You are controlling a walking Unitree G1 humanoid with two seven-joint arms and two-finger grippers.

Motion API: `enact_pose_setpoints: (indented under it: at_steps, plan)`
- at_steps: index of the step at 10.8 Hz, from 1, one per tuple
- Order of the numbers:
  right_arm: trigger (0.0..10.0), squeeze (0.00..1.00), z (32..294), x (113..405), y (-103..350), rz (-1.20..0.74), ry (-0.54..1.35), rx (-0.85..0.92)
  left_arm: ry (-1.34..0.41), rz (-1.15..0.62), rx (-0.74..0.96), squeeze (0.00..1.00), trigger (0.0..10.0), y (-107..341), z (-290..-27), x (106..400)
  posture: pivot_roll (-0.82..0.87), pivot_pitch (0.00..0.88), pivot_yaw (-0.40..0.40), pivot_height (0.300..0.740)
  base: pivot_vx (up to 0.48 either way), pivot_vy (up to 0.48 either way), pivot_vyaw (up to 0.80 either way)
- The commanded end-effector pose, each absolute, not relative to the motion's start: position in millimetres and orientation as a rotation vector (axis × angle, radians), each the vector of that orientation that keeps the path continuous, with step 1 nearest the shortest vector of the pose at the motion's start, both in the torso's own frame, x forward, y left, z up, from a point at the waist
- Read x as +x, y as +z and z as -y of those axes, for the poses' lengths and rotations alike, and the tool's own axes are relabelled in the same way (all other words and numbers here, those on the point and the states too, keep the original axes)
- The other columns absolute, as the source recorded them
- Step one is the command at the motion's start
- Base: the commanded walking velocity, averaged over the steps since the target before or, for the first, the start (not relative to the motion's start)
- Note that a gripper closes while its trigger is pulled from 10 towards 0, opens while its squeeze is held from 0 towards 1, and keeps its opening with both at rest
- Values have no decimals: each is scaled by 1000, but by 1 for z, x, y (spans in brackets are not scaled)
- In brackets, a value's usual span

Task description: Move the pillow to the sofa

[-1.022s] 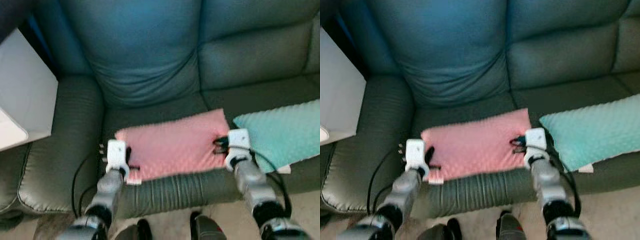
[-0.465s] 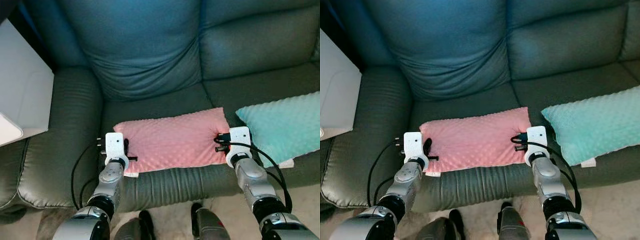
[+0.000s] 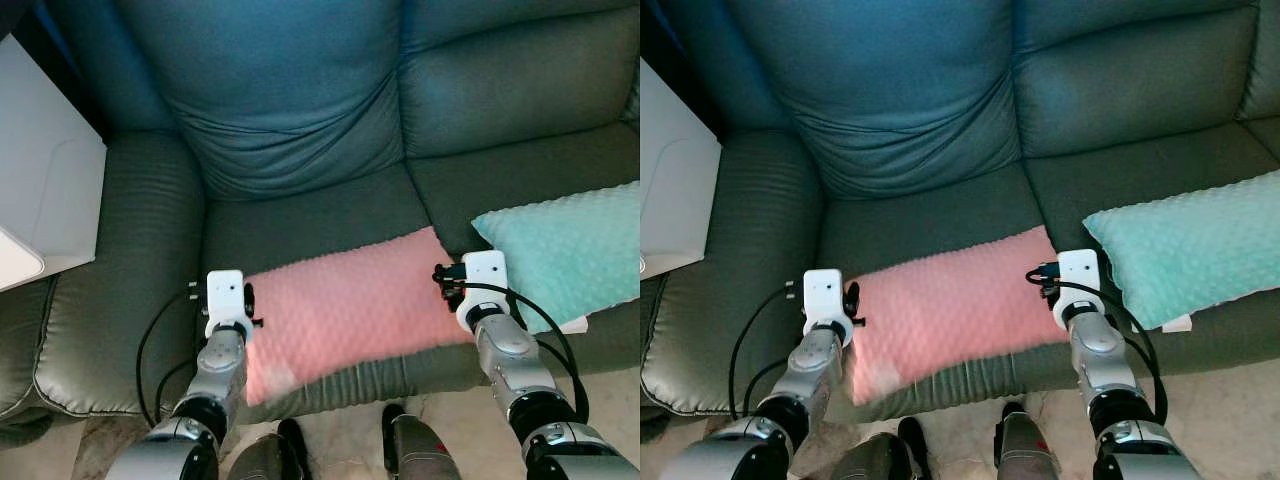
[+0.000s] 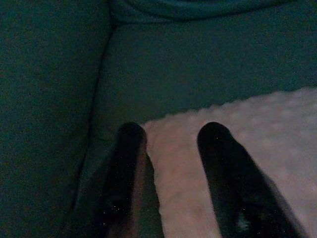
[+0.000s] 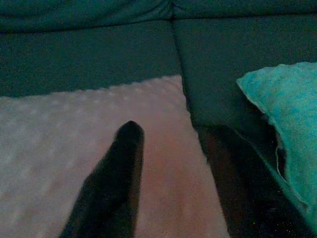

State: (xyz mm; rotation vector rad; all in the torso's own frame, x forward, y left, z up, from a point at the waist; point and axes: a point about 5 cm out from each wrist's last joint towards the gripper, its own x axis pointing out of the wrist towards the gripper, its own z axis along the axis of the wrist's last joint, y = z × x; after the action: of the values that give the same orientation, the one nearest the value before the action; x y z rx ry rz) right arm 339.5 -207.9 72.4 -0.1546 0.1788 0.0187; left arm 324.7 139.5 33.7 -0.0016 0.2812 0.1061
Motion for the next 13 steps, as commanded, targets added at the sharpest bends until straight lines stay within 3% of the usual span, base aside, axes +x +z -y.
enact_pose_setpoints:
  at_steps: [1, 6, 11, 13]
  plan:
    - [10000, 1000, 207, 335, 63, -212, 17, -146, 139, -328, 12, 1000, 10000, 21, -148, 315, -281, 334, 162, 740, 0, 0, 0]
    - [10000, 1000, 197, 334, 61, -214, 37, -64, 88, -328, -59, 1000, 10000, 17, -156, 310, -268, 331, 157, 740, 0, 0, 0]
    - [10000, 1000, 152, 306, 55, -266, 223, -12, -13, -282, -86, 1000, 10000, 14, -172, 296, -246, 306, 140, 740, 0, 0, 0]
    - [10000, 1000, 137, 293, 63, -327, 431, -41, -54, -186, -86, 1000, 10000, 28, -179, 282, -237, 287, 136, 740, 0, 0, 0]
